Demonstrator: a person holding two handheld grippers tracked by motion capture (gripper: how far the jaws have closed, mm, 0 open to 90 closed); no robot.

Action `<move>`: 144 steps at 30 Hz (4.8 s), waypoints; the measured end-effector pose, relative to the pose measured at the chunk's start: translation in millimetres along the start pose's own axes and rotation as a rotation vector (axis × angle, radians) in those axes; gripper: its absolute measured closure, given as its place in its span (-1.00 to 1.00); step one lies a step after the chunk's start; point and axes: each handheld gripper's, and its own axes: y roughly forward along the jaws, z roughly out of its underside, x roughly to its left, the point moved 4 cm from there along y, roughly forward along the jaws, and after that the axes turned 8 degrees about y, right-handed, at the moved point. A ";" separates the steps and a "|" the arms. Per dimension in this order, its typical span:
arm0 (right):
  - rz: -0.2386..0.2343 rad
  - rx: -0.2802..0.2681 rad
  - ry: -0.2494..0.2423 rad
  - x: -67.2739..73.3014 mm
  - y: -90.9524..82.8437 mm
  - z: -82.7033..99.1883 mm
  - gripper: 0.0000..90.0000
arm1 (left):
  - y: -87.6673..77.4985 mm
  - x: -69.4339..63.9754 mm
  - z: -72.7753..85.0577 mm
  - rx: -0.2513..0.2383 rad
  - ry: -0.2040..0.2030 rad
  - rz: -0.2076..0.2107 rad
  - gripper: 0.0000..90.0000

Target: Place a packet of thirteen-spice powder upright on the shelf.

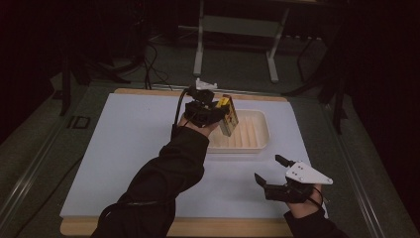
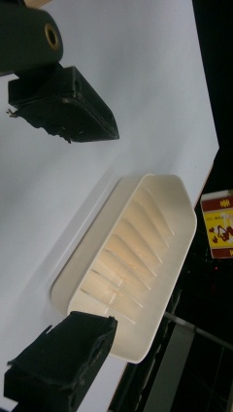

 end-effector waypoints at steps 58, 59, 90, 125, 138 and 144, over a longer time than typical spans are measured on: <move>-0.043 0.043 0.017 4.3 7.8 10.2 -0.74 | 69.1 45.5 44.9 0.095 -0.145 -0.410 0.52; -0.042 0.044 0.015 4.4 7.9 10.2 -0.74 | 70.9 45.2 46.5 0.112 -0.136 -0.412 0.52; -0.060 0.054 0.032 2.5 11.1 15.7 -0.74 | 104.2 43.4 69.3 0.209 -0.145 -0.458 0.51; -0.059 0.061 0.037 1.8 11.8 16.0 -0.74 | 111.0 34.9 66.3 0.288 -0.137 -0.339 -0.46; -0.055 0.059 0.038 2.0 11.1 15.6 -0.74 | 90.8 26.5 62.9 0.231 -0.079 -0.205 -0.96; -0.057 0.064 0.043 1.4 11.5 15.8 -0.74 | 75.1 29.0 67.6 0.143 0.004 -0.164 -0.96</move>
